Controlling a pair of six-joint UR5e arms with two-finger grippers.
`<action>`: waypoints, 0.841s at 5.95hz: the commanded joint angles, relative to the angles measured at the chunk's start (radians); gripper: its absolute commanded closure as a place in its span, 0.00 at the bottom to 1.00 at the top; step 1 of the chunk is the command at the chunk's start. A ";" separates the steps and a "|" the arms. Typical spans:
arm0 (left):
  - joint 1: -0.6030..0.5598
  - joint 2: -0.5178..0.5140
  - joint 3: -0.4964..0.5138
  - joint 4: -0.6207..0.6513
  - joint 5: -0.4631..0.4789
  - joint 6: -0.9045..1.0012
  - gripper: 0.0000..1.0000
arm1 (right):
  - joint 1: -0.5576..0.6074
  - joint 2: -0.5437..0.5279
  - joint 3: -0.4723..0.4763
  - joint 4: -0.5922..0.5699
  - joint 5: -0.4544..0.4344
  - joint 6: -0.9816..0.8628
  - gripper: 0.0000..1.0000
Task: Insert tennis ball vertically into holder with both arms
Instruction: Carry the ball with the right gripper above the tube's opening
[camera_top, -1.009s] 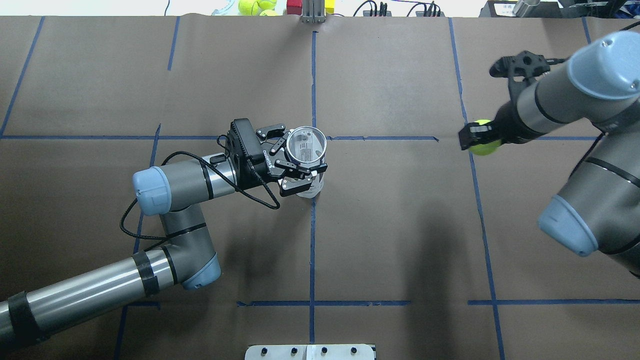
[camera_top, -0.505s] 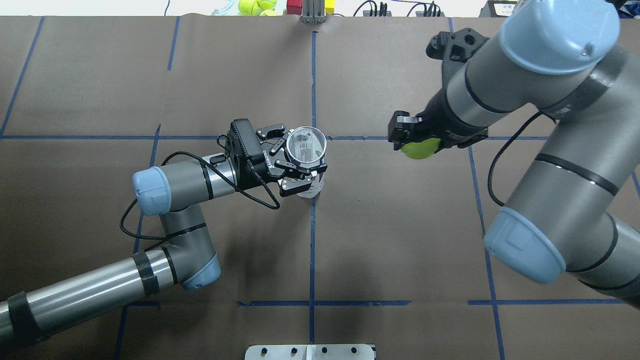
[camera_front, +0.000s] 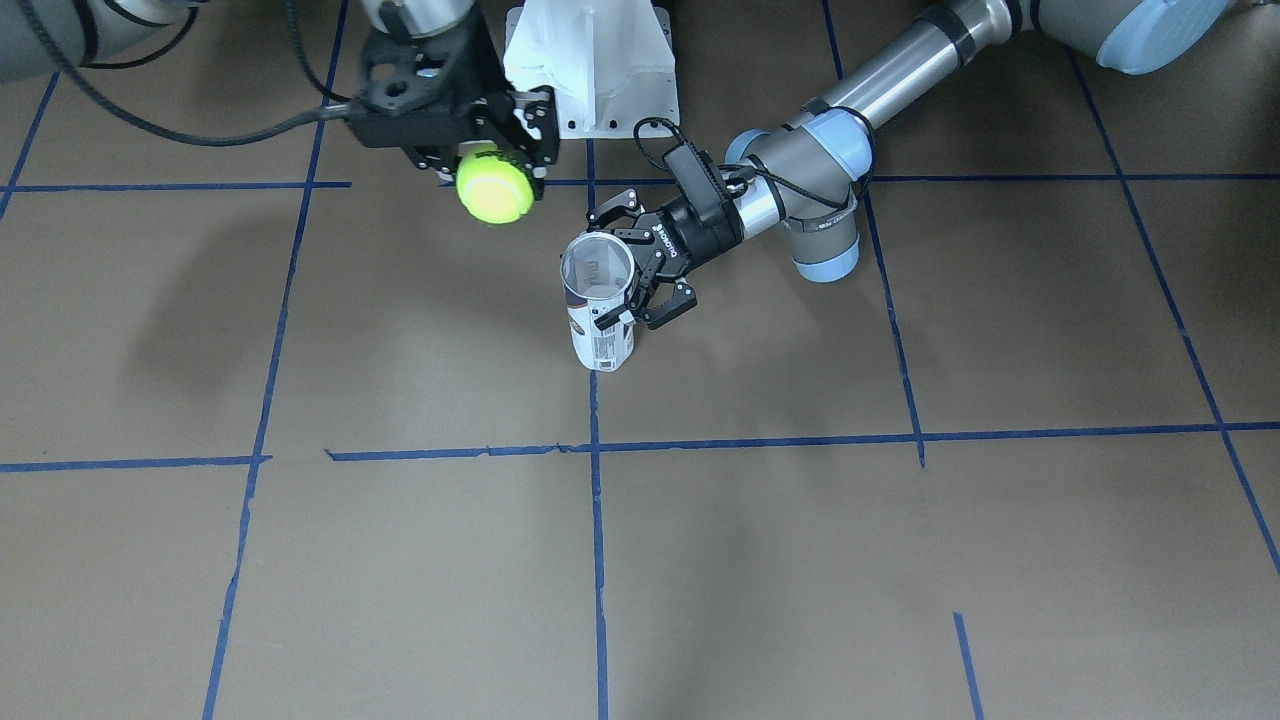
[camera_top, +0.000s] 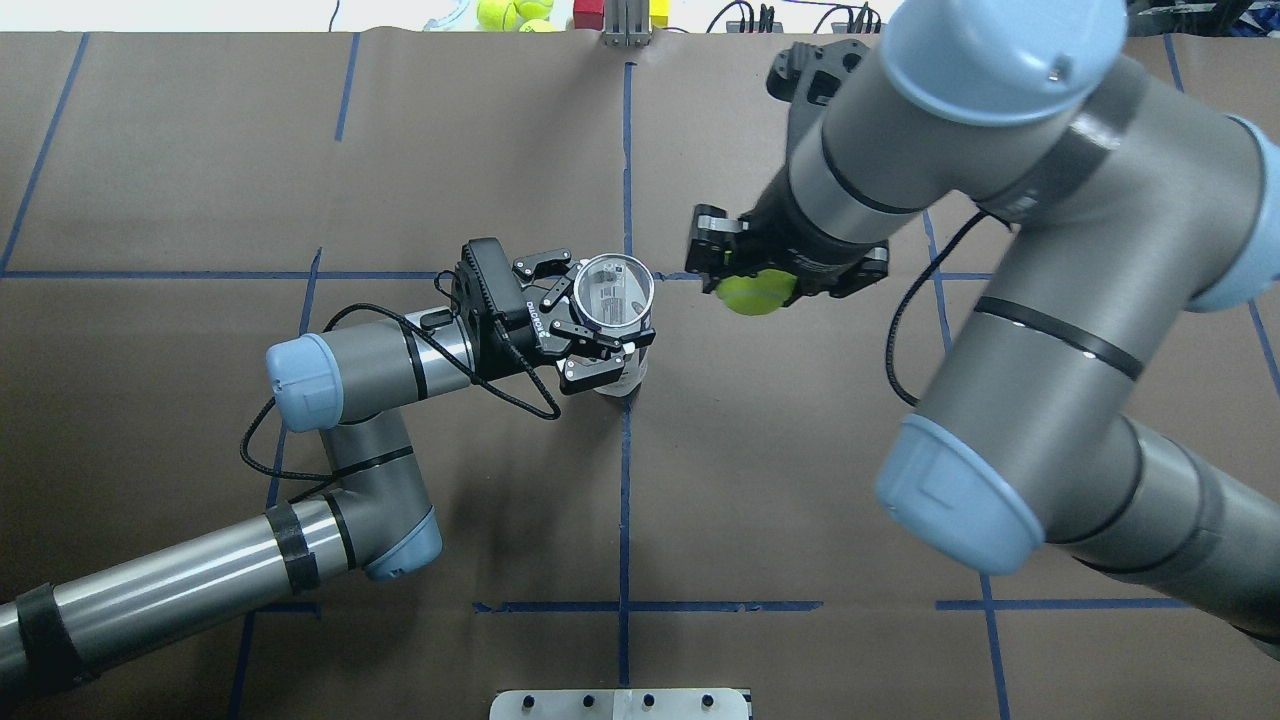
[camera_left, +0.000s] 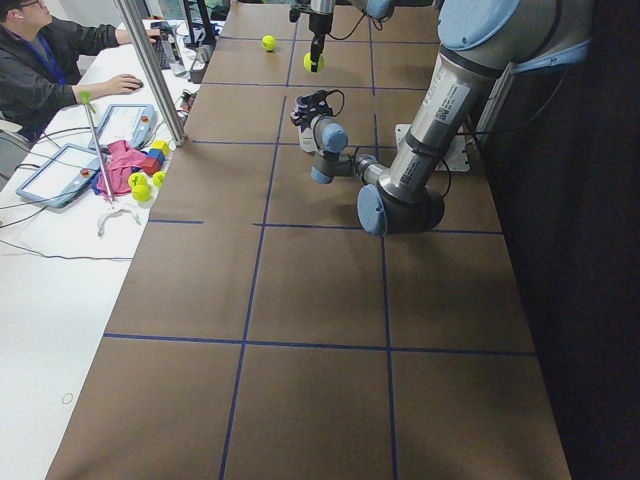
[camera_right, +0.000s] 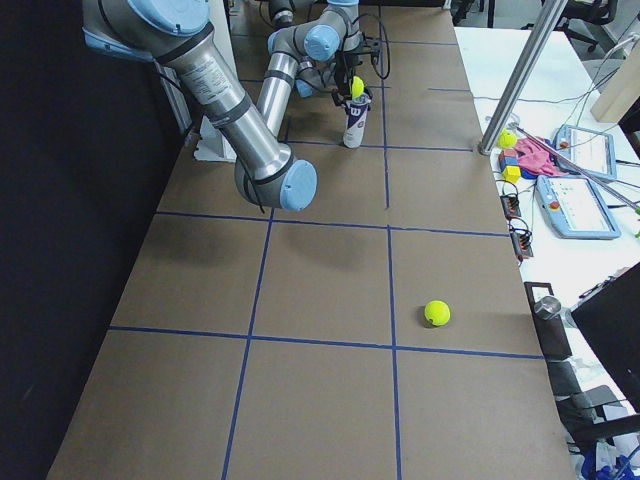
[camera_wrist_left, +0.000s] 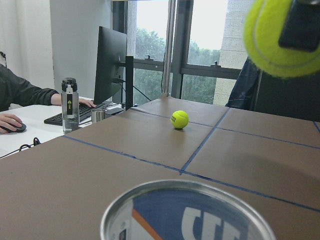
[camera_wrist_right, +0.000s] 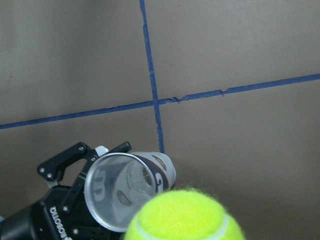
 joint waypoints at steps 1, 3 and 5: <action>0.004 0.001 0.000 0.000 0.002 0.000 0.16 | -0.012 0.166 -0.195 -0.014 -0.018 0.017 0.94; 0.004 0.001 0.000 -0.002 0.002 0.000 0.16 | -0.071 0.166 -0.216 -0.012 -0.086 0.017 0.92; 0.004 0.001 0.000 -0.003 0.002 0.000 0.16 | -0.071 0.157 -0.215 -0.015 -0.088 0.017 0.88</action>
